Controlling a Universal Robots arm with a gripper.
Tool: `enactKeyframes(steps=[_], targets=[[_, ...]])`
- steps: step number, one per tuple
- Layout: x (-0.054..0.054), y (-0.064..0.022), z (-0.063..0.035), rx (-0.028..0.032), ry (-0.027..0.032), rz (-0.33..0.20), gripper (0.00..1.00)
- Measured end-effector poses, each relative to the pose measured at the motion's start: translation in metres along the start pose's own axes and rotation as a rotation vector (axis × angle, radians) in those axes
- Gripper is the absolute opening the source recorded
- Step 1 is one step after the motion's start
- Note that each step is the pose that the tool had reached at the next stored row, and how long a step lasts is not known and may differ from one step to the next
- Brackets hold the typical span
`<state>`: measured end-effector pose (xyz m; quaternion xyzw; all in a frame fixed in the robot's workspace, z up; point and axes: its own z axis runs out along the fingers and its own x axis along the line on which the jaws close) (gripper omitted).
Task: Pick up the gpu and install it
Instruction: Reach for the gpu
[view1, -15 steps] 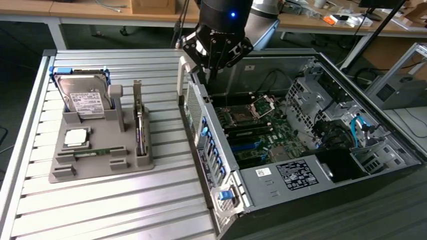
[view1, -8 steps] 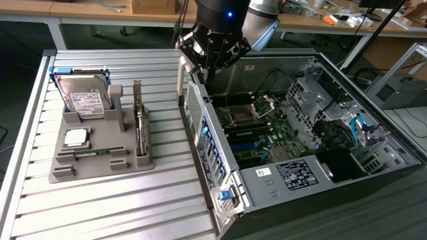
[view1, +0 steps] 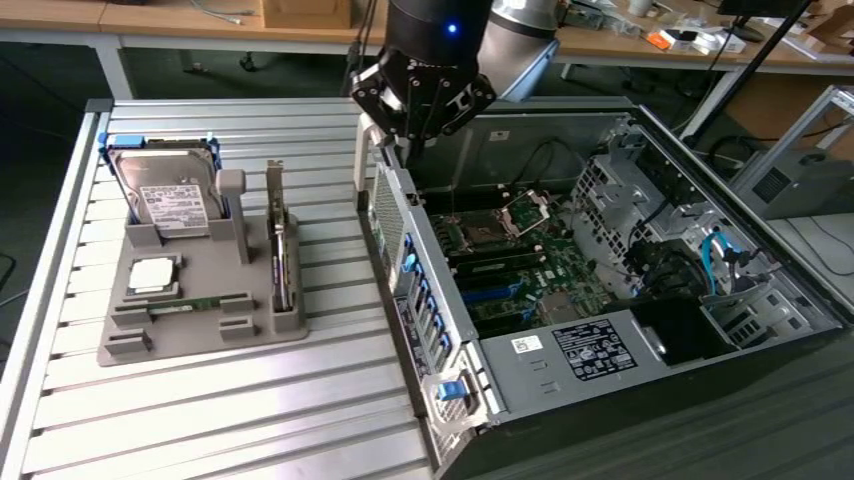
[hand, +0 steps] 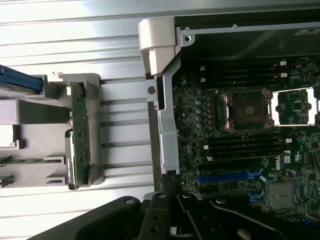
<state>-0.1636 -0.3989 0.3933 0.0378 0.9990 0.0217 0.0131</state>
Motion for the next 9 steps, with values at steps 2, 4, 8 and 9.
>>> enactKeyframes(steps=[2,4,8,9], targets=[[0.0019,-0.0001,-0.0001,0.0000,0.0000,0.000,0.11],[0.0045,-0.0003,-0.0001,0.0000,0.0000,0.000,0.11],[0.0082,-0.0006,-0.0003,0.0001,0.0001,0.000,0.11],[0.0091,-0.0007,-0.0003,0.0001,0.0000,0.000,0.11]])
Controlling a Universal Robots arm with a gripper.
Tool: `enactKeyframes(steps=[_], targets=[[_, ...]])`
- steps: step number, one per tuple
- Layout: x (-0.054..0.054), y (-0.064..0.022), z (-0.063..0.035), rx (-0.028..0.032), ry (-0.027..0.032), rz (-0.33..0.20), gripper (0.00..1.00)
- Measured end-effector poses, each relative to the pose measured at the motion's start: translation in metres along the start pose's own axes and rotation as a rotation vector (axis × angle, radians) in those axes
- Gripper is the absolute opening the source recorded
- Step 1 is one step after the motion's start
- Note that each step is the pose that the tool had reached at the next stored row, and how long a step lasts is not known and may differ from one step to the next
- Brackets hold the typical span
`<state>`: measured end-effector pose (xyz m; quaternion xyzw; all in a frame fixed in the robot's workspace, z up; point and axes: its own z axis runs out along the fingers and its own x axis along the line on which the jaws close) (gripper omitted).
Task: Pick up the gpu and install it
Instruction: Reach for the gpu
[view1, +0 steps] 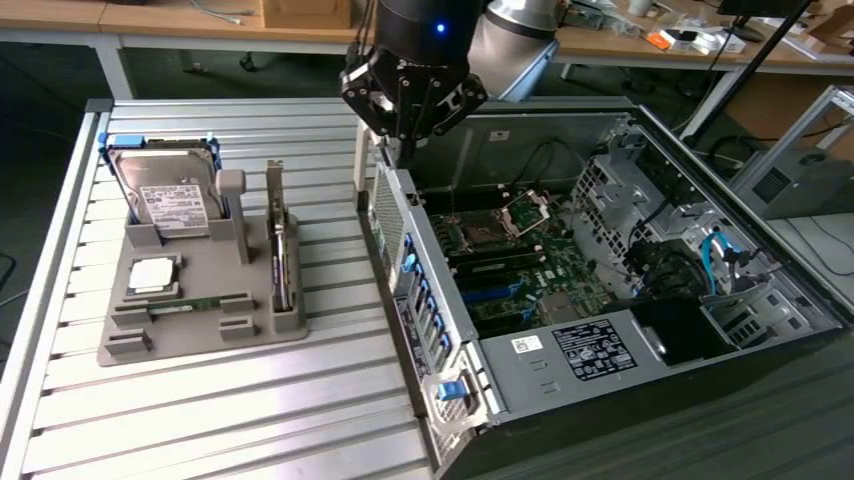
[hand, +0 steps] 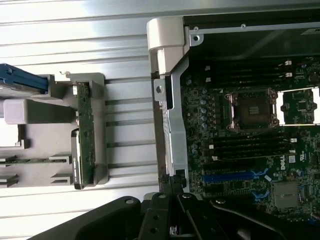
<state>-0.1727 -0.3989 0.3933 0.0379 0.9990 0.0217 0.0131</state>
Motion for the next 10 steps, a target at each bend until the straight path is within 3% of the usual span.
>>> enactKeyframes(steps=[10], targets=[[0.0097,-0.0007,-0.0003,0.0000,0.0000,0.000,0.11]])
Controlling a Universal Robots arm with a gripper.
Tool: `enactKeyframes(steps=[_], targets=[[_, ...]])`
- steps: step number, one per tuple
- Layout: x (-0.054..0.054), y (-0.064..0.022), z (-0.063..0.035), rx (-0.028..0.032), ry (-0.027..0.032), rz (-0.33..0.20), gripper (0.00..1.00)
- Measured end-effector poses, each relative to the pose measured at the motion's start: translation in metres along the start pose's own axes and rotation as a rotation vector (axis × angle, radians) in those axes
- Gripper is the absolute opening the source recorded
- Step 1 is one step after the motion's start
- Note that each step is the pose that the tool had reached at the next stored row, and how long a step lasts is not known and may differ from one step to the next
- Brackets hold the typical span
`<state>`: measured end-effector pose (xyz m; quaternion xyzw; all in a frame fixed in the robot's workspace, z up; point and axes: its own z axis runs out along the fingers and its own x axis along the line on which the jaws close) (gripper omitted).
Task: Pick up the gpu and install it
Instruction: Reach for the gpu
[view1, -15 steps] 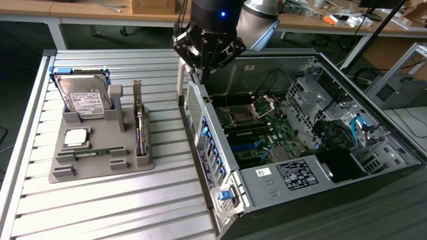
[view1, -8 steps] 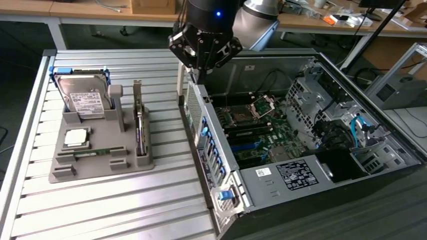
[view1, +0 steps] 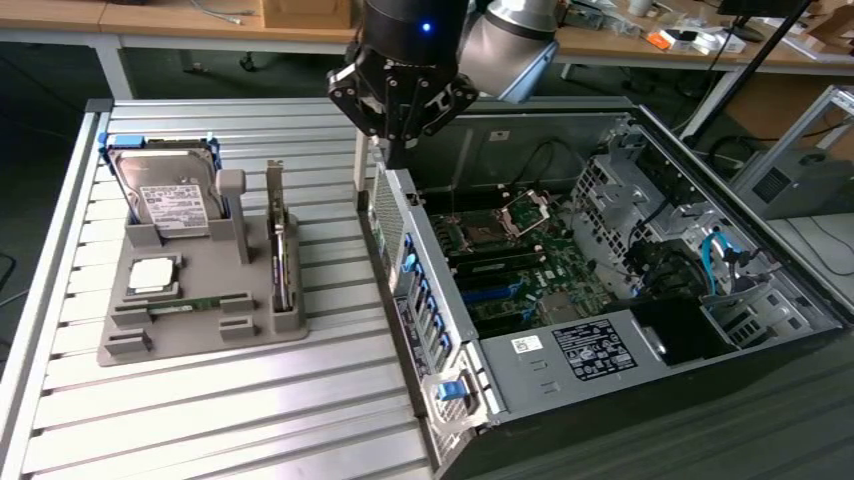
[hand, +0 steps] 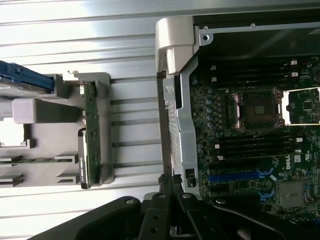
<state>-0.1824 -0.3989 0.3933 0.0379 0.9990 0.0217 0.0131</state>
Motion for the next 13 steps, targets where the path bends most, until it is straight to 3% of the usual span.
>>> enactKeyframes(steps=[13], targets=[[0.0105,-0.0008,-0.0003,0.0000,0.0001,0.000,0.11]])
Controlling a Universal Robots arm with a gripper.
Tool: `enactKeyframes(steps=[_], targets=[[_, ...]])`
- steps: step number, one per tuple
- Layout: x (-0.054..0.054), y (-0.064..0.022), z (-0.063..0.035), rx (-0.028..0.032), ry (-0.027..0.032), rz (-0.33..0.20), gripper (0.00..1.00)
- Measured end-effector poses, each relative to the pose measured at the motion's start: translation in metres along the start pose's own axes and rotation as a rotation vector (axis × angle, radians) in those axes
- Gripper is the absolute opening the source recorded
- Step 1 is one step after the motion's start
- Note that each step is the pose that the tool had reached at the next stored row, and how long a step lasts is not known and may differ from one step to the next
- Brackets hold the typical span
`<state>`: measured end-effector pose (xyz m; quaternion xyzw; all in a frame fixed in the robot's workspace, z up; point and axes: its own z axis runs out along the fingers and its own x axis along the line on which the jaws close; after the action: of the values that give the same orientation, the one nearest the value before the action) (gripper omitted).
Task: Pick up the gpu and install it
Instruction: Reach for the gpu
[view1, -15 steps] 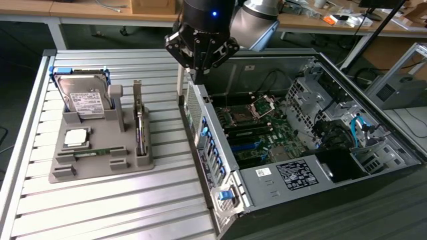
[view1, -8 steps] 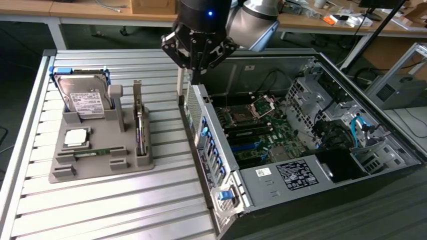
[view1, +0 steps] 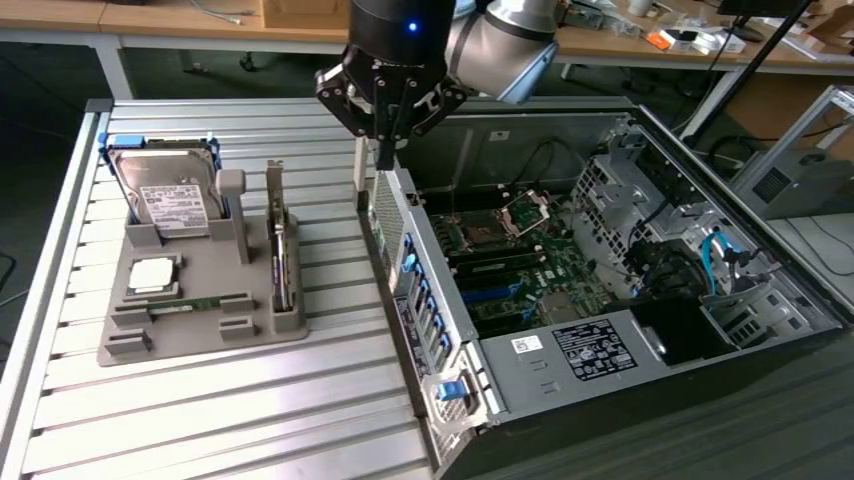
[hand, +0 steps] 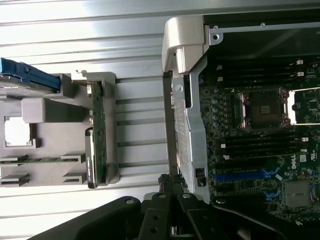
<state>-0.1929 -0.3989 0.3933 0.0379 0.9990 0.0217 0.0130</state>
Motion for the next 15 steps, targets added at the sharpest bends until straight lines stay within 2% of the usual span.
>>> enactKeyframes(steps=[15], targets=[[0.012,-0.0009,-0.0003,0.0000,0.0000,0.000,0.11]])
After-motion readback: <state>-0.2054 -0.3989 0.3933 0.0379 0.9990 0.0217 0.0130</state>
